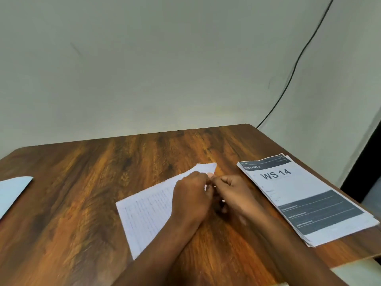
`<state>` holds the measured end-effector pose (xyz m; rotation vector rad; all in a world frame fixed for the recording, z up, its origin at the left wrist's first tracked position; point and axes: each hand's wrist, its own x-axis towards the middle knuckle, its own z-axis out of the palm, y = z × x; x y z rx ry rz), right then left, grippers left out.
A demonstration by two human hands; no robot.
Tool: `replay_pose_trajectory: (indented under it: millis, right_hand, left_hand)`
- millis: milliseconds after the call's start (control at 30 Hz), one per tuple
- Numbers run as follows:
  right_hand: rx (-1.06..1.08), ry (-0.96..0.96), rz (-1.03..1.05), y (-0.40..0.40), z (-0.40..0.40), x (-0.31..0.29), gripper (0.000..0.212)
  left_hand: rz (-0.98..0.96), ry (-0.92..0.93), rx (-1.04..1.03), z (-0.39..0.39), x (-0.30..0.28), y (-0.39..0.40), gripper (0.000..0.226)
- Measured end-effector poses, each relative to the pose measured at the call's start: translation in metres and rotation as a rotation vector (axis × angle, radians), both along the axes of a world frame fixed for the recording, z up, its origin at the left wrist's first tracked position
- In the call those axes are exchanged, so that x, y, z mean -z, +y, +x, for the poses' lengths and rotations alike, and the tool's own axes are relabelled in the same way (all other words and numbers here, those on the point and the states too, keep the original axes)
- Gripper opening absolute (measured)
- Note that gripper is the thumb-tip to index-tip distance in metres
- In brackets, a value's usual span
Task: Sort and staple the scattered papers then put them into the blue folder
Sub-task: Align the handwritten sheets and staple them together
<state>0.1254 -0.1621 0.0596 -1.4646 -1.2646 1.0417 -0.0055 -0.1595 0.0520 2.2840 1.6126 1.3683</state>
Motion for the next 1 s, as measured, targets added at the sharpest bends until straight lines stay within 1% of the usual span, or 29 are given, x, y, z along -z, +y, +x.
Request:
replay_pose_trajectory:
  millis: [100,133,200,267,300,367,400,433,467,500,567,600,633,700,733,800,867,1000]
  right_hand:
    - [-0.034,0.155,-0.003,-0.006,0.012,-0.011,0.034]
    - [-0.071,0.215,-0.019,-0.009,0.017,-0.013,0.032]
    - [-0.185,0.261,-0.04,-0.015,0.024,-0.015,0.028]
    - [-0.235,0.219,-0.041,-0.021,0.029,-0.013,0.025]
    - [-0.214,0.175,-0.021,-0.02,0.031,-0.01,0.029]
    - [-0.099,0.058,0.061,-0.014,0.038,-0.005,0.042]
    - [-0.035,0.02,0.092,-0.012,0.042,-0.008,0.04]
    - [0.026,-0.013,0.103,-0.009,0.051,-0.012,0.032]
    - [0.075,-0.038,0.092,-0.007,0.06,-0.017,0.024]
    - [0.109,-0.056,0.077,-0.005,0.072,-0.025,0.021]
    - [0.154,-0.081,0.041,-0.002,0.098,-0.038,0.02]
    - [0.168,-0.081,0.024,0.0,0.113,-0.043,0.02]
    - [0.167,-0.059,0.005,0.002,0.127,-0.047,0.02]
    - [0.135,0.021,-0.037,0.007,0.156,-0.052,0.017]
    - [0.123,0.041,-0.06,0.009,0.169,-0.055,0.018]
    - [0.137,-0.059,-0.098,0.017,0.196,-0.058,0.024]
    - [0.153,-0.195,-0.131,0.024,0.217,-0.06,0.022]
    - [0.182,-0.344,-0.176,0.031,0.242,-0.058,0.015]
  left_hand:
    - [-0.087,-0.206,0.002,0.017,-0.023,0.002,0.006]
    - [-0.107,-0.246,-0.015,0.02,-0.031,0.004,0.008]
    - [-0.124,-0.329,-0.038,0.028,-0.044,0.011,0.011]
    - [-0.157,-0.408,-0.037,0.037,-0.052,0.019,0.013]
    - [-0.17,-0.448,-0.023,0.041,-0.055,0.024,0.015]
    - [-0.189,-0.525,0.045,0.052,-0.06,0.031,0.018]
    - [-0.193,-0.534,0.067,0.056,-0.062,0.033,0.019]
    - [-0.197,-0.514,0.062,0.059,-0.062,0.034,0.02]
    - [-0.199,-0.478,0.032,0.06,-0.059,0.035,0.022]
    - [-0.21,-0.452,0.011,0.06,-0.055,0.036,0.026]
    - [-0.307,-0.399,-0.002,0.056,-0.041,0.034,0.046]
    - [-0.382,-0.397,0.027,0.055,-0.033,0.033,0.053]
    - [-0.45,-0.435,0.081,0.054,-0.025,0.033,0.051]
    - [-0.576,-0.572,0.207,0.057,-0.018,0.029,0.034]
    - [-0.602,-0.611,0.223,0.06,-0.014,0.03,0.03]
    - [-0.631,-0.616,0.225,0.07,-0.008,0.033,0.024]
    - [-0.692,-0.621,0.283,0.084,-0.008,0.031,0.013]
    - [-0.798,-0.706,0.38,0.112,-0.009,0.027,0.011]
